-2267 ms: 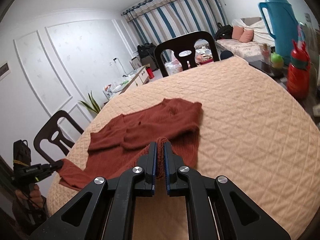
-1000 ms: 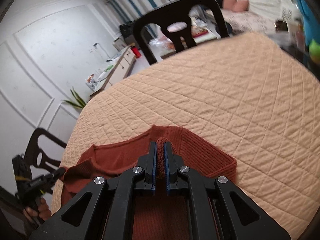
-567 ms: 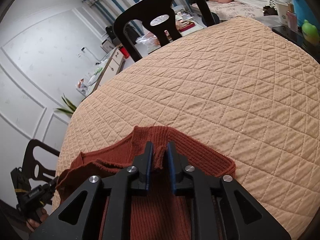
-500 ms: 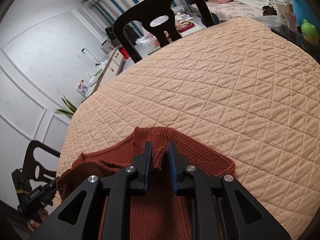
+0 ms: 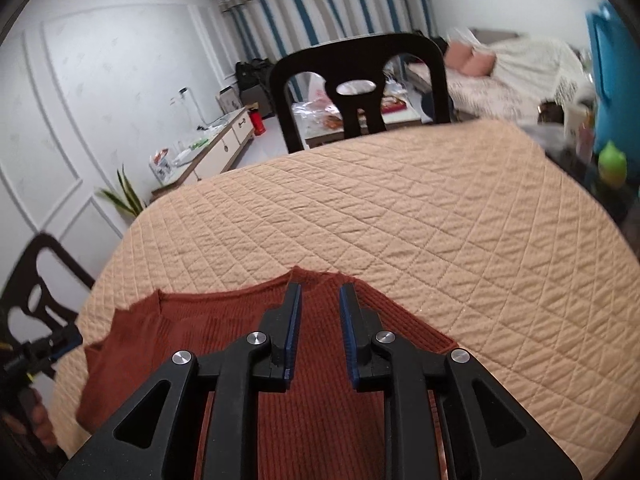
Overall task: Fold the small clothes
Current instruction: 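Lower the hem onto the collar and open both grippers, then move both grippers to the side edge of the folded sweater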
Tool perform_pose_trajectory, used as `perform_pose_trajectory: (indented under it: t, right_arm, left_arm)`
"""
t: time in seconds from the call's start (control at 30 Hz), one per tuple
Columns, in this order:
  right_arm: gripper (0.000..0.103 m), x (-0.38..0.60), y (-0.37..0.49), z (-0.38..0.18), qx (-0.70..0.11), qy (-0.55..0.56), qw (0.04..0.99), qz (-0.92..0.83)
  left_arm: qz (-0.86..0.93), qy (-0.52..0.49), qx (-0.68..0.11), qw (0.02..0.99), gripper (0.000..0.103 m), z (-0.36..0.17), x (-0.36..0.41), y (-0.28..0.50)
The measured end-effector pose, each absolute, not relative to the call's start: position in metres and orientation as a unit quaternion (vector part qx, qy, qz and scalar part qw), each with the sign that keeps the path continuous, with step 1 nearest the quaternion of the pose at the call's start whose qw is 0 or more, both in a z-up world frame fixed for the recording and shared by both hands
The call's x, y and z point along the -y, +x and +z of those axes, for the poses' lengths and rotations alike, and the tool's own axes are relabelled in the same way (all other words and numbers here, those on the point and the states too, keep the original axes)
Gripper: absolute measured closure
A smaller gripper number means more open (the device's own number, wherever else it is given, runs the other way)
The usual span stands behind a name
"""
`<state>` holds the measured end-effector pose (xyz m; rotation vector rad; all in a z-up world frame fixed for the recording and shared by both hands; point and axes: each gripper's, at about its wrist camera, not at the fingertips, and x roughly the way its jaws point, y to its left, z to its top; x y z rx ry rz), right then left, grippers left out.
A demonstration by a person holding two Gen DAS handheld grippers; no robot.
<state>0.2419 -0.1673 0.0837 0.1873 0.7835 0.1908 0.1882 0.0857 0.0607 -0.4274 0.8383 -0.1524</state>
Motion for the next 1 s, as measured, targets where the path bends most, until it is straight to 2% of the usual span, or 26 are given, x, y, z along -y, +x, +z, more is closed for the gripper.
perform_pose_trajectory:
  t: [0.23, 0.27, 0.3, 0.33, 0.73, 0.87, 0.93, 1.0]
  right_arm:
    - [0.081, 0.143, 0.228, 0.075, -0.393, 0.052, 0.909, 0.127]
    - [0.077, 0.139, 0.226, 0.072, -0.397, 0.046, 0.907, 0.135]
    - [0.067, 0.135, 0.222, 0.070, -0.400, 0.040, 0.904, 0.143]
    - [0.061, 0.132, 0.219, 0.068, -0.402, 0.034, 0.902, 0.151]
    - [0.054, 0.082, 0.187, 0.045, -0.408, -0.076, 0.890, 0.190]
    - [0.054, 0.081, 0.187, 0.039, -0.411, -0.081, 0.889, 0.184]
    - [0.049, 0.082, 0.187, 0.035, -0.415, -0.081, 0.889, 0.177]
    - [0.049, 0.084, 0.186, 0.037, -0.417, -0.076, 0.888, 0.175]
  left_arm:
    - [-0.085, -0.165, -0.421, 0.888, 0.041, 0.053, -0.060, 0.177]
    - [-0.086, -0.163, -0.423, 0.887, 0.039, 0.051, -0.058, 0.175]
    - [-0.087, -0.160, -0.424, 0.887, 0.038, 0.050, -0.056, 0.172]
    - [-0.087, -0.154, -0.426, 0.888, 0.036, 0.048, -0.053, 0.169]
    - [-0.053, -0.077, -0.423, 0.901, 0.036, 0.036, -0.037, 0.147]
    - [-0.048, -0.065, -0.419, 0.904, 0.036, 0.034, -0.037, 0.142]
    - [-0.046, -0.068, -0.422, 0.903, 0.036, 0.033, -0.039, 0.141]
    - [-0.047, -0.060, -0.421, 0.904, 0.036, 0.033, -0.037, 0.139]
